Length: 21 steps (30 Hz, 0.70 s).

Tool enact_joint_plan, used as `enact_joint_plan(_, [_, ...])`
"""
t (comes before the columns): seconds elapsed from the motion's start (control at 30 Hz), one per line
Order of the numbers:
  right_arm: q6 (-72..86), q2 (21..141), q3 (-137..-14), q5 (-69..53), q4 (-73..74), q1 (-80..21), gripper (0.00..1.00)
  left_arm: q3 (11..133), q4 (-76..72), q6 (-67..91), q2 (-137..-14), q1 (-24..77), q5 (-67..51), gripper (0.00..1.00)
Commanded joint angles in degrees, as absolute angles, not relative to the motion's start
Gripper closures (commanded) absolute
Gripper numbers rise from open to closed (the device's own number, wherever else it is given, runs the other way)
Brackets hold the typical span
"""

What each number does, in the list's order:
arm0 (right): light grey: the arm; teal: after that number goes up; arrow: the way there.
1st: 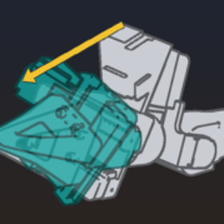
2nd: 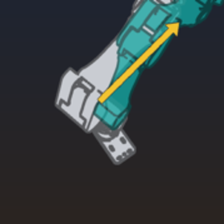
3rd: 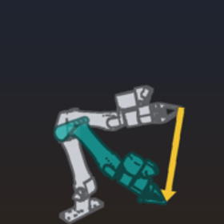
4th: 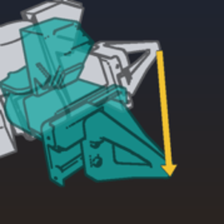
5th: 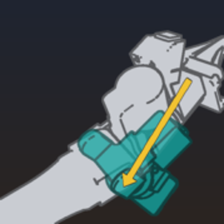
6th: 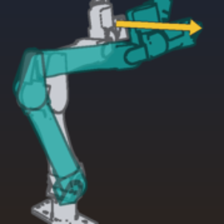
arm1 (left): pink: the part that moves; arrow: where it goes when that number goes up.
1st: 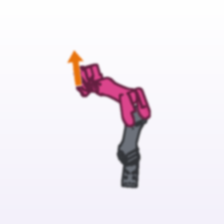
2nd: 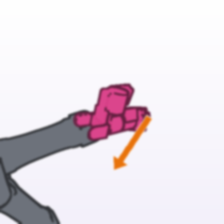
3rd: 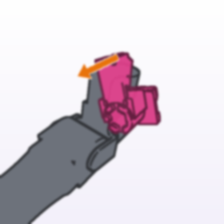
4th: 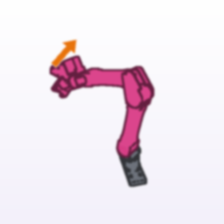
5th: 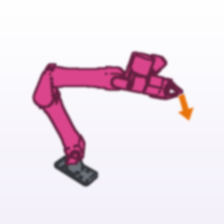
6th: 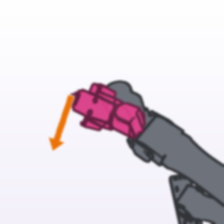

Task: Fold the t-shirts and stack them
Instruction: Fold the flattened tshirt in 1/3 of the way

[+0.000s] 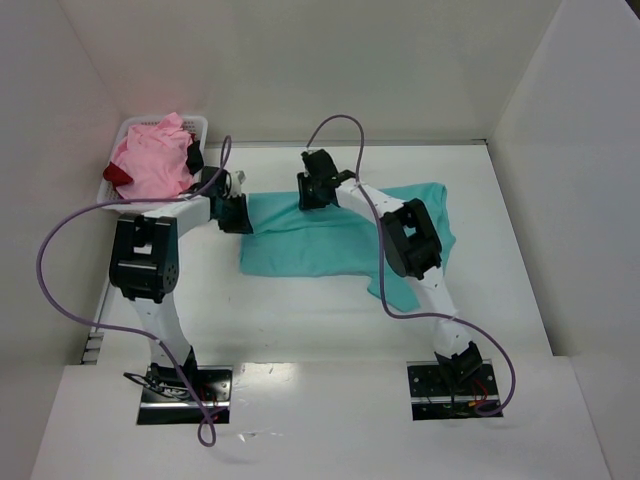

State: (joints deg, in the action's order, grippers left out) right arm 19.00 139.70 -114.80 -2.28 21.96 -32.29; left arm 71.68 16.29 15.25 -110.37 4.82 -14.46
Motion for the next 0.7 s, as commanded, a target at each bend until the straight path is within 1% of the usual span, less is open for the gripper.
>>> enact_joint_plan(0.0, [18.98,139.4,-116.54,-1.23,23.2,-31.29,0.67,73.2,16.61,15.73,-108.63,3.6,-13.18,0.69])
enact_joint_plan(0.03, [18.38,138.87,-115.76,-2.01,23.2,-31.29,0.67,73.73,15.83,16.43,-109.24,3.6,-13.71,0.63])
enact_joint_plan(0.07, [18.37,138.35,-114.45,-2.02,22.51,-31.29,0.67,75.48,15.82,16.44,-109.25,3.6,-13.71,0.6])
enact_joint_plan(0.13, [18.37,136.5,-112.86,-2.02,21.97,-31.29,0.67,77.42,15.82,16.44,-109.86,3.6,-13.71,0.58])
enact_joint_plan(0.17, [18.37,135.8,-111.02,-1.5,21.45,-31.29,0.67,78.48,15.82,17.04,-110.39,3.6,-13.19,0.55])
enact_joint_plan(0.2, [18.37,135.09,-110.05,-1.49,21.45,-31.29,0.67,80.66,15.82,17.05,-110.39,3.6,-13.71,0.55])
enact_joint_plan(0.27, [18.37,132.37,-106.55,-1.49,21.45,-31.29,0.67,83.05,15.29,17.05,-111.88,3.6,-13.71,0.52])
enact_joint_plan(0.4, [17.84,127.63,-99.86,0.52,19.25,-31.29,0.66,88.58,15.29,17.05,-115.39,4.39,-14.24,0.49])
enact_joint_plan(0.57, [18.89,124.99,-95.02,0.53,19.25,-31.29,0.66,92.2,15.29,19.07,-121.46,5.54,-11.78,0.49])
enact_joint_plan(0.63, [18.9,124.98,-94.31,-0.08,18.73,-31.29,0.66,92.99,15.29,19.69,-122.78,6.06,-11.26,0.52])
enact_joint_plan(0.67, [19.51,124.98,-93.7,-0.09,18.72,-31.29,0.66,92.99,15.29,19.69,-123.57,6.06,-11.25,0.52])
